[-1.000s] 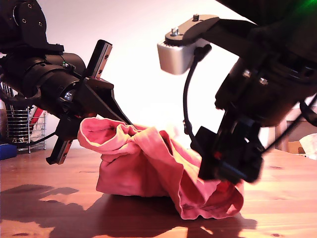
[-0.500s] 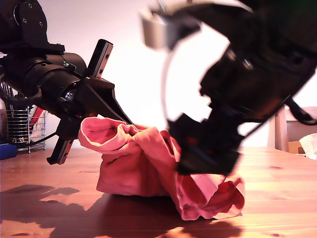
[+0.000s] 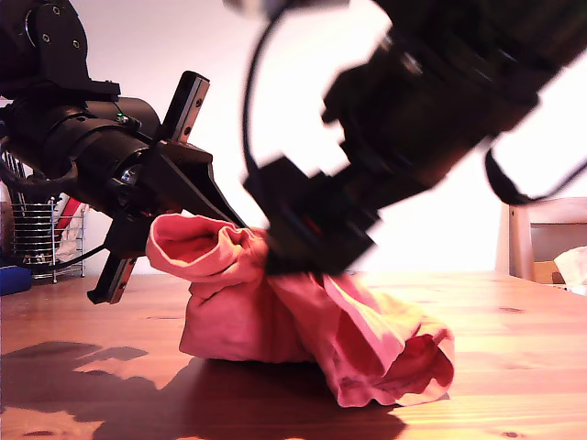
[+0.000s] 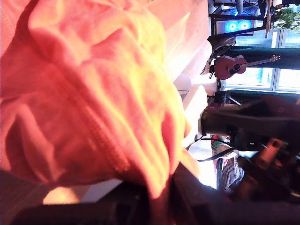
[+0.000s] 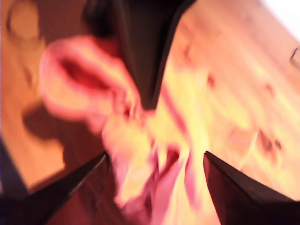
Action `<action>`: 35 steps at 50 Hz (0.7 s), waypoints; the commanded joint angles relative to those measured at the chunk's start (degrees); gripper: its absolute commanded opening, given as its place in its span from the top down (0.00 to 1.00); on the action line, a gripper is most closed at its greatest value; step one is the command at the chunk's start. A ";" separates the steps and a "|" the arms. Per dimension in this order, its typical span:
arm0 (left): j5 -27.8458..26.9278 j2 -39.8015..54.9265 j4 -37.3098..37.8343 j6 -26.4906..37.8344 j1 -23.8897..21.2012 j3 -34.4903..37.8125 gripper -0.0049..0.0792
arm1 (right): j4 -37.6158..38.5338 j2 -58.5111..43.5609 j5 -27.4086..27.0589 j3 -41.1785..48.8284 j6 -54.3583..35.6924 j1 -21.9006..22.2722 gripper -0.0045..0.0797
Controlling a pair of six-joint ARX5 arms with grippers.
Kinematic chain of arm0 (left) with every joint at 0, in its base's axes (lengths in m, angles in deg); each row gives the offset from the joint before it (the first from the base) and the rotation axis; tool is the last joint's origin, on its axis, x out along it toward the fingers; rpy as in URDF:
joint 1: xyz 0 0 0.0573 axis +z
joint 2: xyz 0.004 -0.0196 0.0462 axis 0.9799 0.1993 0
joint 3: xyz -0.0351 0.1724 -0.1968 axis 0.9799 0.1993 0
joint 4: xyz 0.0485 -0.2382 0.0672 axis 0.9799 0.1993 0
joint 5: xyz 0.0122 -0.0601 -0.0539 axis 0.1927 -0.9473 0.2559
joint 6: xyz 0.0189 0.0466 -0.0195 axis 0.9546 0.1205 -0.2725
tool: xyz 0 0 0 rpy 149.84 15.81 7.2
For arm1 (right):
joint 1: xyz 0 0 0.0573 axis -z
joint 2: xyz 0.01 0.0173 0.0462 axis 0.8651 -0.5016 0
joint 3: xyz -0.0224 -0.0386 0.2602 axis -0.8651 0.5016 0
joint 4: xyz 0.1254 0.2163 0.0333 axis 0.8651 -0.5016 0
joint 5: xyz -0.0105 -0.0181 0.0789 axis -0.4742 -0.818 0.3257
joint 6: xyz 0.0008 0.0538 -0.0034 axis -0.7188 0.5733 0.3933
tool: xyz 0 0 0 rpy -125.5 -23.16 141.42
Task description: Fold the underwear in front of you. After folding it, place it to the right side.
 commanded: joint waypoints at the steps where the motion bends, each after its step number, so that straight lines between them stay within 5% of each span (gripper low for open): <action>1: -0.57 -0.76 -0.35 -0.13 -0.22 1.22 0.97 | 2.43 -0.28 -0.11 -0.26 3.96 0.26 0.26; 17: -0.74 -0.76 -1.49 -0.13 -0.22 1.22 0.97 | -7.32 -0.66 9.27 -0.24 12.31 3.23 0.26; 35: -2.29 -0.76 -2.75 -0.22 -0.22 1.22 0.97 | -3.06 -0.68 10.71 -0.26 8.55 8.11 0.26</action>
